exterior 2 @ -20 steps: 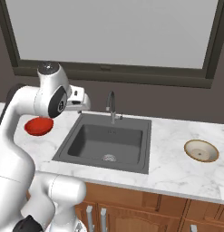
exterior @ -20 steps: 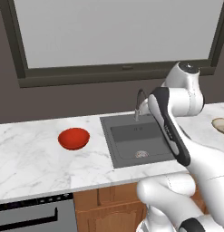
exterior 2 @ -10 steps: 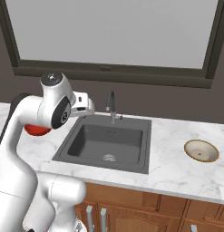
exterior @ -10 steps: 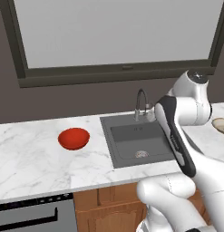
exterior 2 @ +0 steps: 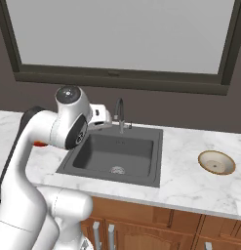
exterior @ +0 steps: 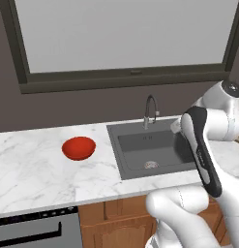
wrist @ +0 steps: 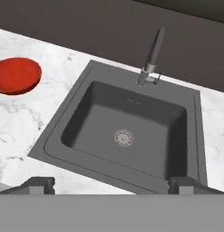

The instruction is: Rinse each bowl for a few seconds and place them down in the sink or on the counter.

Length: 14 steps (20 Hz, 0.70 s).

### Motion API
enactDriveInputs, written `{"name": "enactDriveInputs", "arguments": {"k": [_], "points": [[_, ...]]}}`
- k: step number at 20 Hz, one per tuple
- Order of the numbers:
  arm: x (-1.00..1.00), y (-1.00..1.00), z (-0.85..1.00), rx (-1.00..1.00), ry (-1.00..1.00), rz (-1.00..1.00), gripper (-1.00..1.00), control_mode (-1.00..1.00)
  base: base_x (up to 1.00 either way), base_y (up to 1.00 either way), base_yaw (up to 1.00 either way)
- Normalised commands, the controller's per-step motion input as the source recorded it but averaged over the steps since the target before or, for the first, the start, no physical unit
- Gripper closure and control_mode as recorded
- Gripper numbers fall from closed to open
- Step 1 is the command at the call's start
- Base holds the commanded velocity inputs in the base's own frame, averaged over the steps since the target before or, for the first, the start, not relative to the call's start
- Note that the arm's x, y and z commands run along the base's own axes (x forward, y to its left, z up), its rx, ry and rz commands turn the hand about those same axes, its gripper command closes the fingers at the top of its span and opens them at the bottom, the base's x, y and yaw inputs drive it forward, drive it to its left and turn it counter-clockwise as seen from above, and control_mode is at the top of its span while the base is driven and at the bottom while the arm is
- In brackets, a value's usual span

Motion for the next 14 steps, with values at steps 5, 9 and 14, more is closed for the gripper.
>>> {"name": "enactDriveInputs", "arguments": {"k": [5,9,14], "points": [[-0.01,-0.45,0.01,0.0,-0.1,0.04,-1.0,-1.0,0.0,0.0,0.0],[0.0,-0.43,0.0,0.0,-0.15,0.12,-1.0,-1.0,0.0,0.0,0.0],[0.0,-0.38,0.0,0.0,-0.16,0.11,-1.0,-1.0,0.0,0.0,0.0]]}}
